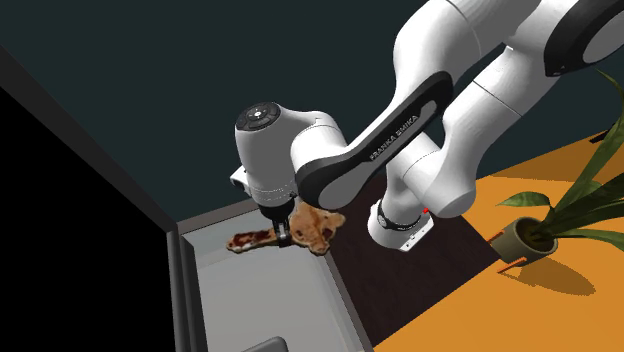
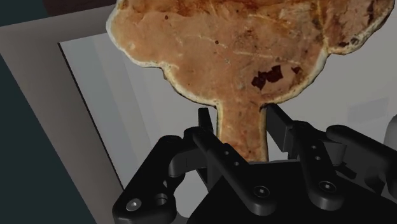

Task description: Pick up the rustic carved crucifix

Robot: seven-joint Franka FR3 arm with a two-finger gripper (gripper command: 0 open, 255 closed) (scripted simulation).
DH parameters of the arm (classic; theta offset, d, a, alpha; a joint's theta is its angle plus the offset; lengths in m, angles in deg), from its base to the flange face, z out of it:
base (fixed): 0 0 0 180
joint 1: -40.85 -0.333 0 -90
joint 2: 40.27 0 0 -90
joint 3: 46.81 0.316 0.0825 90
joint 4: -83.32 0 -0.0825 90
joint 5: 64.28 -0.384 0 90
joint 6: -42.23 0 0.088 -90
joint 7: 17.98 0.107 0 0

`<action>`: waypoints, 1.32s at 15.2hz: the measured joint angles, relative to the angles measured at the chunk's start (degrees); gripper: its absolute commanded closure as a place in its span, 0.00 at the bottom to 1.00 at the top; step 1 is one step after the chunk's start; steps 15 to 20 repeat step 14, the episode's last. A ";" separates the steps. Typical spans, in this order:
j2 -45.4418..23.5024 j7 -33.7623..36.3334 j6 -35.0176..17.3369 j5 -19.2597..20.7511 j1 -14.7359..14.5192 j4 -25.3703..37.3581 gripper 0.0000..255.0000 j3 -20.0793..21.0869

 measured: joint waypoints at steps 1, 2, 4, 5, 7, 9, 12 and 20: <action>0.39 0.21 0.83 0.01 -0.01 0.45 1.00 0.14; 0.93 0.32 1.83 0.10 0.08 0.92 1.00 0.21; 1.79 0.65 3.60 0.16 0.12 1.85 1.00 0.44; 2.30 0.81 4.53 0.21 0.15 2.27 1.00 0.55; 3.10 0.99 6.39 0.32 0.26 3.34 1.00 0.66; 3.75 1.22 8.10 0.37 0.30 4.41 1.00 0.81; 4.82 1.62 10.83 0.41 0.34 6.10 1.00 1.08; 5.20 1.75 12.41 0.45 0.37 7.30 1.00 1.15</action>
